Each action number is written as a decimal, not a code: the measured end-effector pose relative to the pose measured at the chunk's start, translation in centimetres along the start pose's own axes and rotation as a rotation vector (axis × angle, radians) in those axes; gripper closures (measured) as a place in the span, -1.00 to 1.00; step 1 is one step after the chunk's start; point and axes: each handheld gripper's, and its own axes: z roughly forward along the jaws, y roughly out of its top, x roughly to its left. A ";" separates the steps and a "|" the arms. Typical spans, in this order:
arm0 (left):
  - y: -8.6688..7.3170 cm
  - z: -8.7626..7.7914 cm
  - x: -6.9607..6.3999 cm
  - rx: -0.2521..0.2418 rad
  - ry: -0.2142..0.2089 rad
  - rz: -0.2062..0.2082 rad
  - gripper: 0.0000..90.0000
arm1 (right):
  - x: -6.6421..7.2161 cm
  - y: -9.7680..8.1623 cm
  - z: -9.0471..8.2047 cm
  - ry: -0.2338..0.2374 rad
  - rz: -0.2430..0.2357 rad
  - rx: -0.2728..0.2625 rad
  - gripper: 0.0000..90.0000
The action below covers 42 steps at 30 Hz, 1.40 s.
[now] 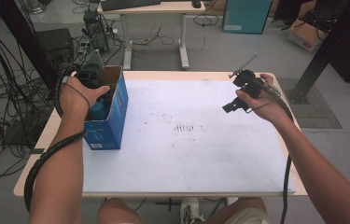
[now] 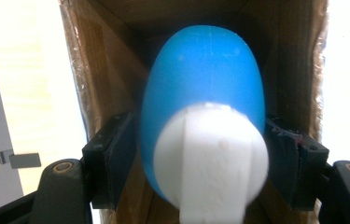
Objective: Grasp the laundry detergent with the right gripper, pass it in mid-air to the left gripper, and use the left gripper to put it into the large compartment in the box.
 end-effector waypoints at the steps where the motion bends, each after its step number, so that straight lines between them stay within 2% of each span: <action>1: 0.0 -0.1 -0.1 -0.002 -0.004 -0.004 -0.33 | 0.0 0.0 0.0 -0.002 -0.003 -0.001 -0.82; 8: -0.4 -1.2 -0.4 -0.009 0.013 0.009 -0.35 | 0.1 0.0 -0.2 0.001 -0.006 -0.014 -0.82; 13: -0.7 -2.3 -0.5 -0.020 0.010 0.022 -0.38 | 0.2 0.2 -0.3 -0.001 -0.014 -0.018 -0.82; 17: -1.1 -3.5 -0.6 -0.043 0.005 0.028 -0.40 | 0.3 0.2 -0.3 -0.005 -0.007 -0.006 -0.82; 21: -1.6 -4.7 -1.1 -0.073 -0.002 0.053 -0.45 | 0.3 0.2 0.0 -0.008 0.003 0.002 -0.82; 26: -2.2 -6.1 -2.8 -0.116 -0.019 0.110 -0.53 | 0.3 0.3 0.3 -0.015 0.009 0.024 -0.82; 32: -2.6 -7.3 -5.8 -0.153 -0.049 0.200 -0.63 | -0.2 0.7 0.5 -0.031 0.013 0.048 -0.82; 34: -2.8 -7.4 -7.0 -0.159 -0.060 0.237 -0.67 | -0.3 0.9 0.5 -0.035 0.024 0.057 -0.82; 42: -2.9 -7.1 -10.6 -0.171 -0.123 0.322 -0.77 | -1.3 1.5 0.7 -0.052 0.026 0.076 -0.82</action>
